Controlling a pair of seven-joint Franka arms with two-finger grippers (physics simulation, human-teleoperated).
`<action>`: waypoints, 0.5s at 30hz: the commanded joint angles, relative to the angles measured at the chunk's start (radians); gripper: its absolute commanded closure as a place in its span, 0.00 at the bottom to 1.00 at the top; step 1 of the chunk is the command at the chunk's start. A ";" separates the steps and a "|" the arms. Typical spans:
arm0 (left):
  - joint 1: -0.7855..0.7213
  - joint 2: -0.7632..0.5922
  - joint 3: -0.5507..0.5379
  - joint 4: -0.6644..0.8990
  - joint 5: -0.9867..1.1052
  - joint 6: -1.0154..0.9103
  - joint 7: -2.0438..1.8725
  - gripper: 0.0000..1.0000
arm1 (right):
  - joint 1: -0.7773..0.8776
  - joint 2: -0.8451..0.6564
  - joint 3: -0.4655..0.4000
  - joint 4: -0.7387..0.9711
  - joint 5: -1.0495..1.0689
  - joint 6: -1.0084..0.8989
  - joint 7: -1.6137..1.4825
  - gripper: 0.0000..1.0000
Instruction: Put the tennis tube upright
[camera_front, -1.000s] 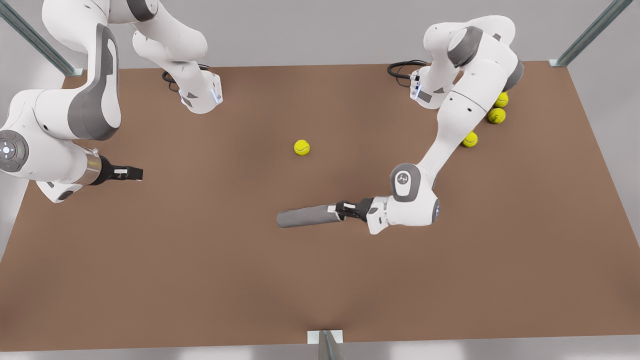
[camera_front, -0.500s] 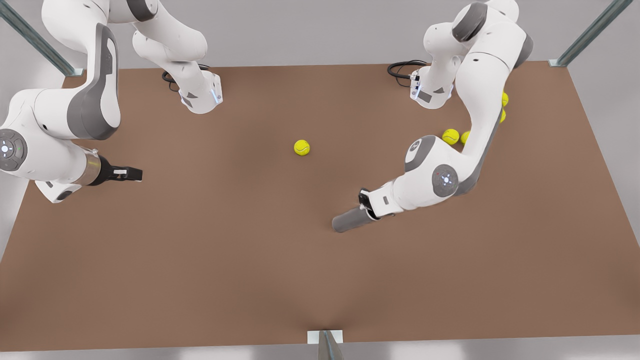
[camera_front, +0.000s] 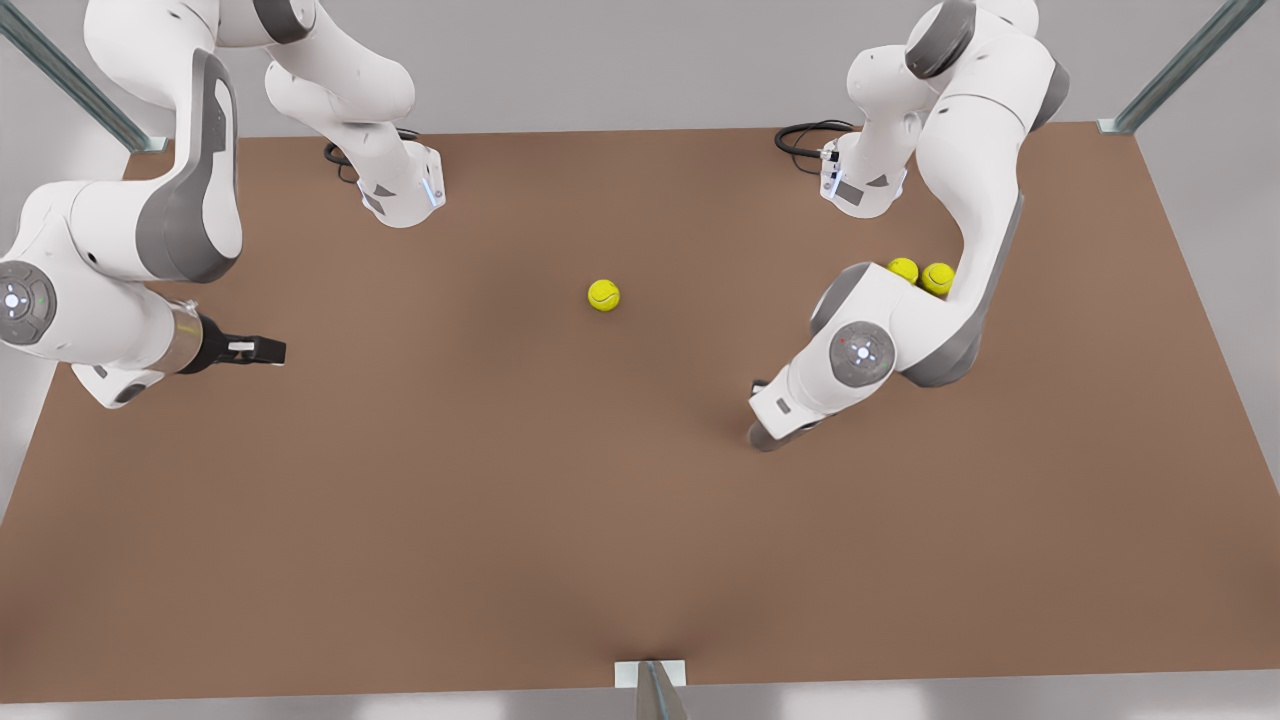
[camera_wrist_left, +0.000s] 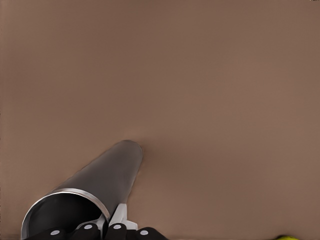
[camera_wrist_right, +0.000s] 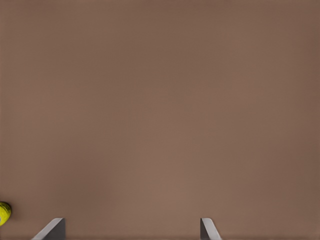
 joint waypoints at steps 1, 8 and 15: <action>0.001 0.004 -0.001 0.000 0.017 -0.009 -0.223 0.79 | 0.000 0.000 0.000 0.000 0.000 0.002 0.000 0.00; 0.003 0.012 0.001 0.000 0.022 -0.009 -0.225 0.21 | 0.000 0.003 -0.004 0.000 0.000 0.002 0.000 0.00; 0.006 -0.017 -0.004 0.003 0.012 -0.052 -0.227 0.00 | 0.000 0.003 -0.004 0.000 0.000 0.002 0.000 0.00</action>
